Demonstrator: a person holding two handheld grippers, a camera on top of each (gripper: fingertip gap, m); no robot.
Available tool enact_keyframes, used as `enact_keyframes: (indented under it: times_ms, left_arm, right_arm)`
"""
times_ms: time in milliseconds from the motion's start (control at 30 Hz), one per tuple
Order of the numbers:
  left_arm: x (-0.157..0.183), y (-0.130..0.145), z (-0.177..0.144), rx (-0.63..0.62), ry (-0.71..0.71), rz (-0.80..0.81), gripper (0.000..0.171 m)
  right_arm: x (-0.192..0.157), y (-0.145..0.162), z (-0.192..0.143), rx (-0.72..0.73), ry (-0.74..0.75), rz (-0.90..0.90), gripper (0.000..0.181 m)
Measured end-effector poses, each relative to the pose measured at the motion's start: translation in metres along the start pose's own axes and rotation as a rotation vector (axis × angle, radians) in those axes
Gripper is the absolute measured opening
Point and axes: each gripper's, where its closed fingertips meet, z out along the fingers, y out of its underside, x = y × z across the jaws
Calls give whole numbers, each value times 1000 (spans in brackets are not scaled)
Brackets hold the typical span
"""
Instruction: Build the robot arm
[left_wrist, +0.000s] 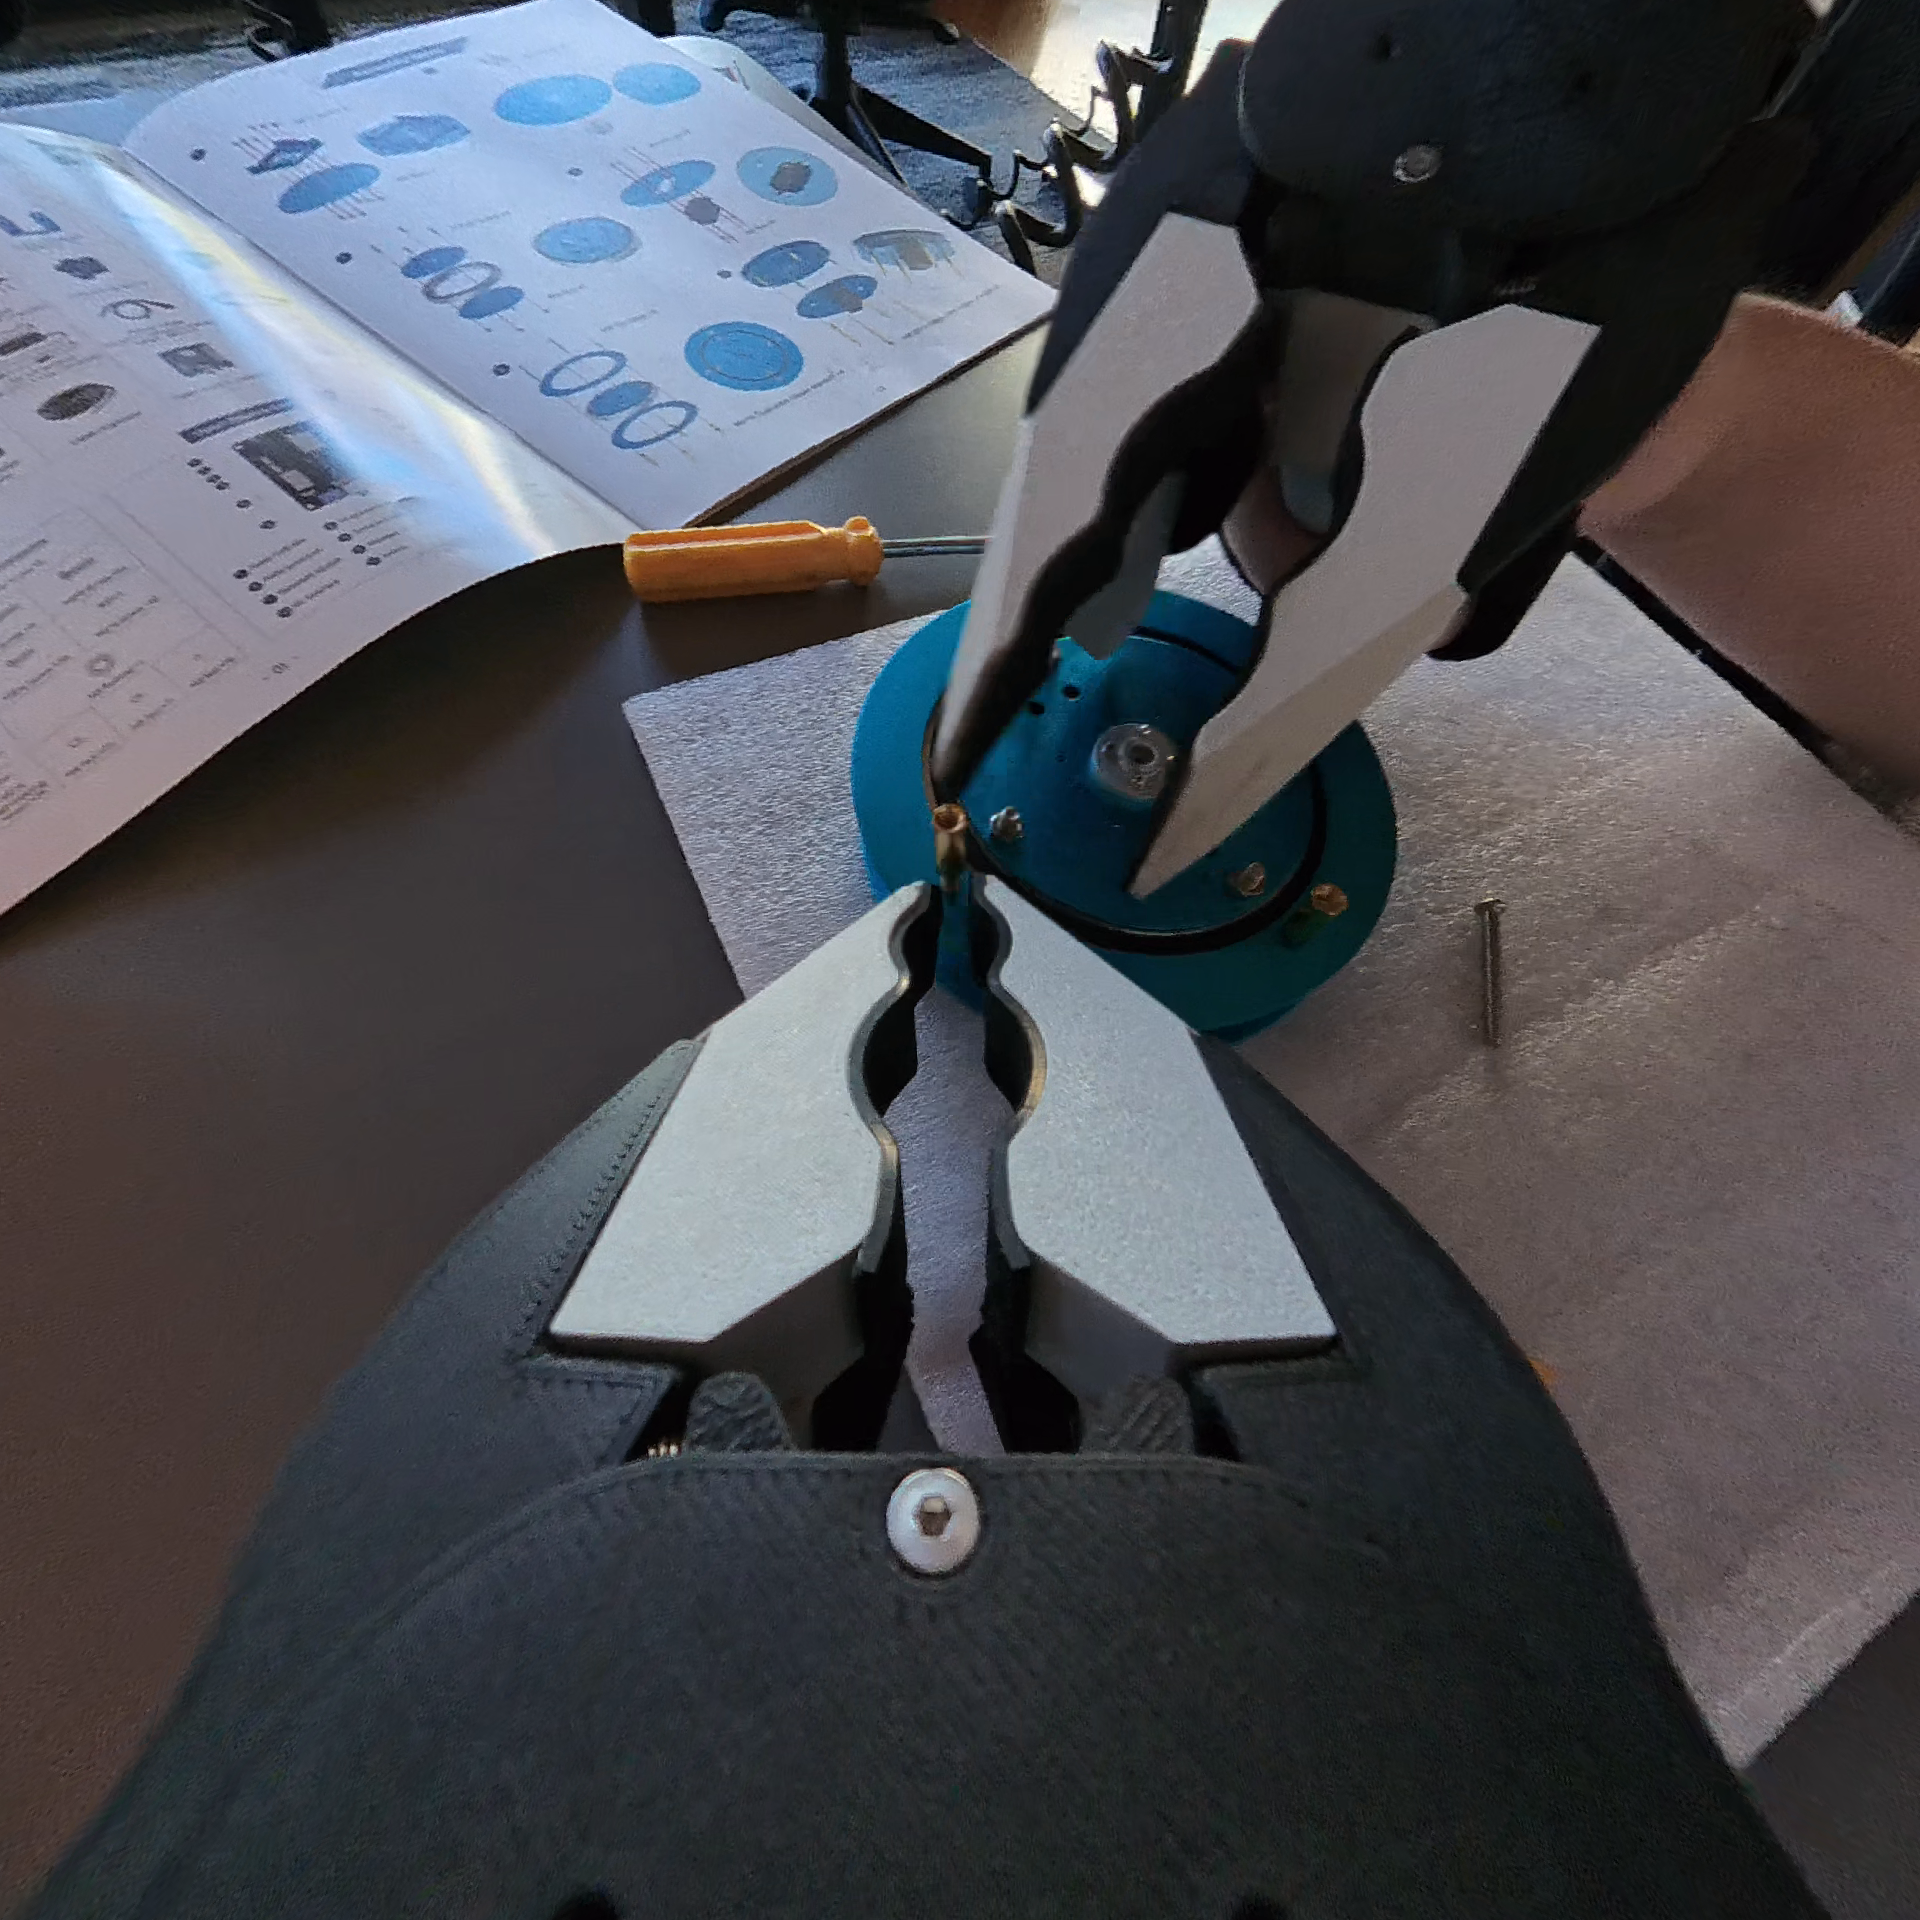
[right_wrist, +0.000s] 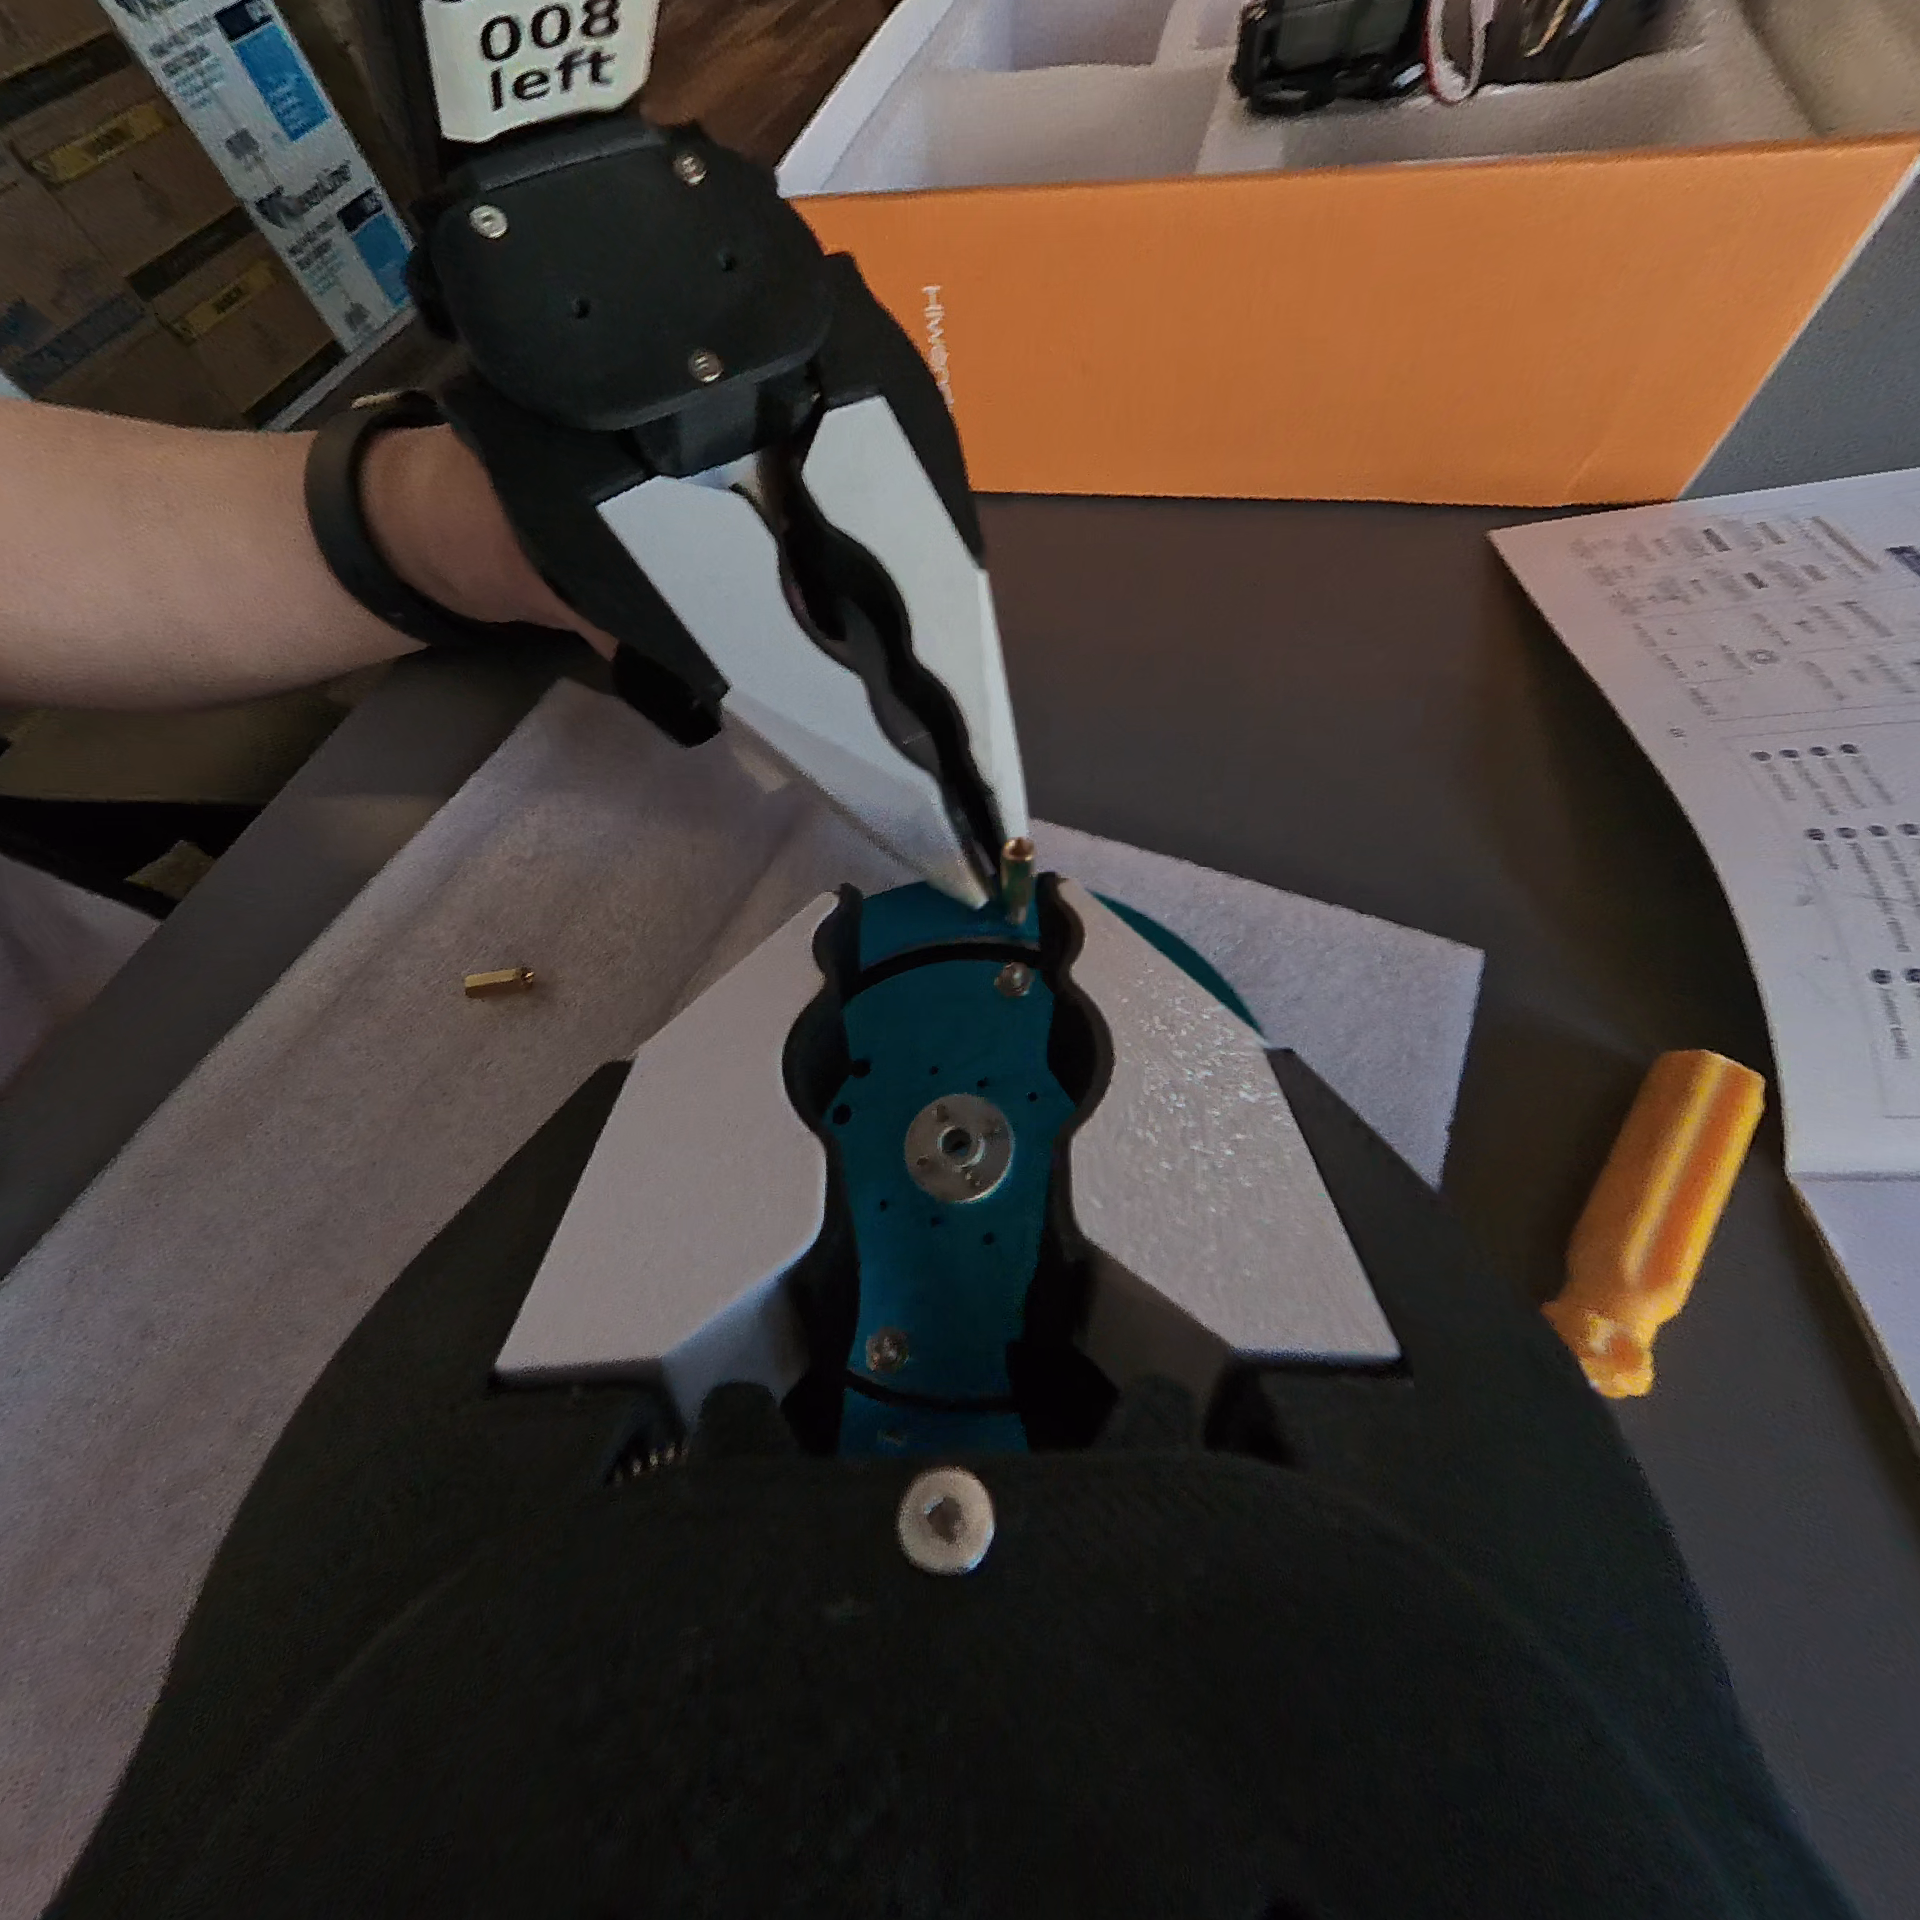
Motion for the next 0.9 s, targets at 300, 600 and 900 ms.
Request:
enact_keyframes:
  times_ms: [300,600,900]
  left_arm:
    - [1,-2,4,-1,10,-3,4]
    - [-2,-2,1,5,-6,-12,1]
    - [4,-2,6,-3,20,8,8]
  right_arm:
    - [-3,-1,9,-65,-24,-38,37]
    - [-6,1,1,-41,2,-12,37]
    - [-10,1,7,-40,-4,-30,42]
